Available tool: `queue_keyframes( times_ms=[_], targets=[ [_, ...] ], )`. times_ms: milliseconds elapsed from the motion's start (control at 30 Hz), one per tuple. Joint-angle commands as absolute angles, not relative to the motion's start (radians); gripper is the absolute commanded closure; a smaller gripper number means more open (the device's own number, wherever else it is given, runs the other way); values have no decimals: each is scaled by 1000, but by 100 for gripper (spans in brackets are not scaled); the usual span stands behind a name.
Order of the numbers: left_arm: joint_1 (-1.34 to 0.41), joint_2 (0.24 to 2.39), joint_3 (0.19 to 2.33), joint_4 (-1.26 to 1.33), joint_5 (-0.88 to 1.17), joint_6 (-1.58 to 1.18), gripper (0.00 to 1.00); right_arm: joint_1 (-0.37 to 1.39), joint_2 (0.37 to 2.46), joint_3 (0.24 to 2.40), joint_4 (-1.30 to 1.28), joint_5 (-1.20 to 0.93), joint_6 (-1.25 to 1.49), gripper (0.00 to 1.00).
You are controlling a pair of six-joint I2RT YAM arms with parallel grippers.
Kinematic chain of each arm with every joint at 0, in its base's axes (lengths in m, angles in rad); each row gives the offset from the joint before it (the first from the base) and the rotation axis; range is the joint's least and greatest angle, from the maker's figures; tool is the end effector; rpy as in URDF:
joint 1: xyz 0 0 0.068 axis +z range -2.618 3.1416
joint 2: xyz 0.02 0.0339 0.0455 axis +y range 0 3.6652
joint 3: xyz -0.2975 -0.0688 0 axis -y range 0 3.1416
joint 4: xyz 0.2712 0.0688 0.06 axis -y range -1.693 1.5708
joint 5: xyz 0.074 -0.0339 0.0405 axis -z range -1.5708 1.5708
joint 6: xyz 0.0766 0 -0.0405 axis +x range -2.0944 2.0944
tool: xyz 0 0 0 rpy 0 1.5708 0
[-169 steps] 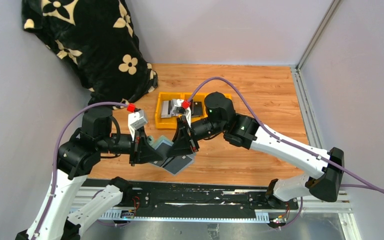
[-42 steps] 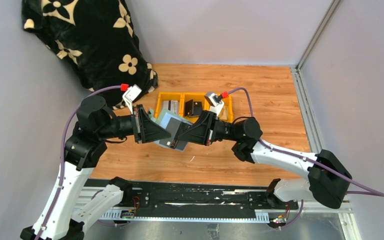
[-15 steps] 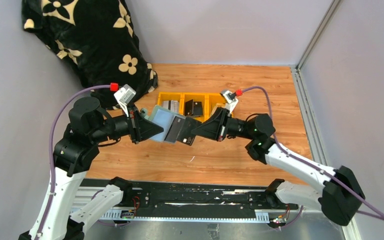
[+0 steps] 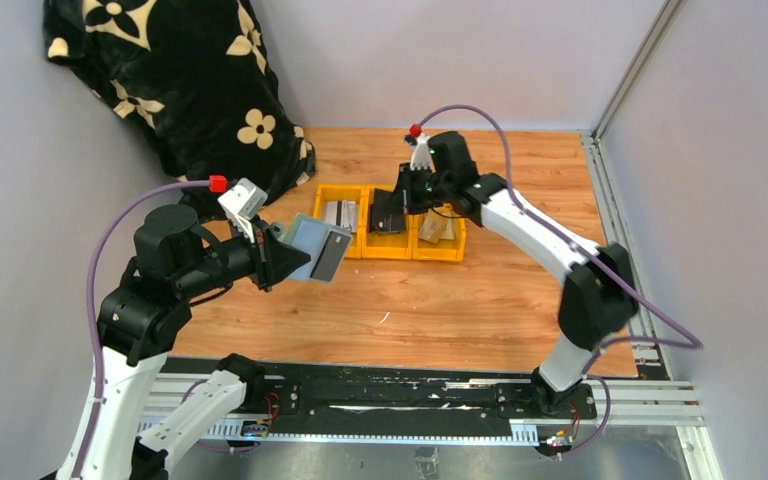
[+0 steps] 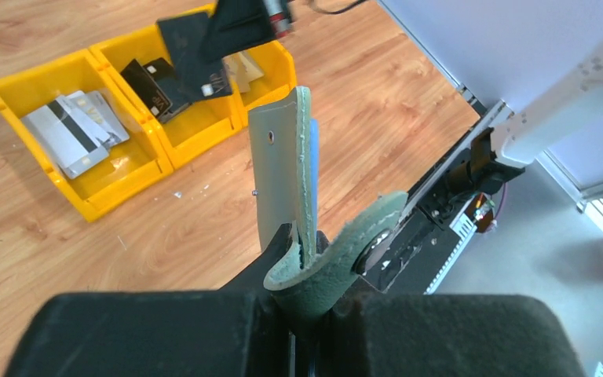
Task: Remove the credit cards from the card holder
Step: Place the credit card in the storage box.
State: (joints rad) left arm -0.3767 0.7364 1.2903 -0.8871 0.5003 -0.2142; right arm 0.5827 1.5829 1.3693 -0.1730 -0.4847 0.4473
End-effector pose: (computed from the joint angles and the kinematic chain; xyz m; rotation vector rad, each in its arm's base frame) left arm 0.1093 -0.0828 0.4608 0.5057 1.8916 -0.8703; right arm 0.3416 0.2679 0.3587 -0.4819 2.0354 1.1274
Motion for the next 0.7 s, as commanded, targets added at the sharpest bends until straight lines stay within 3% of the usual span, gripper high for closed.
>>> queue_keyframes(
  times_ms=[0,200,533,667],
  targets=[
    [-373,718,1294,-885,555,-197,100,574,1784,1515,-446,-376,303,100],
    [-373,708,1291,-892,583,-202,100,575,1992,1693,-474,-359,297,100],
    [-373,705,1281,-891,613,-205,100,583,2132,1813,-511,-185,316,100],
    [-373,707,1290,-891,637,-207,100,591,2150,1841,-522,-100,311,92]
  ],
)
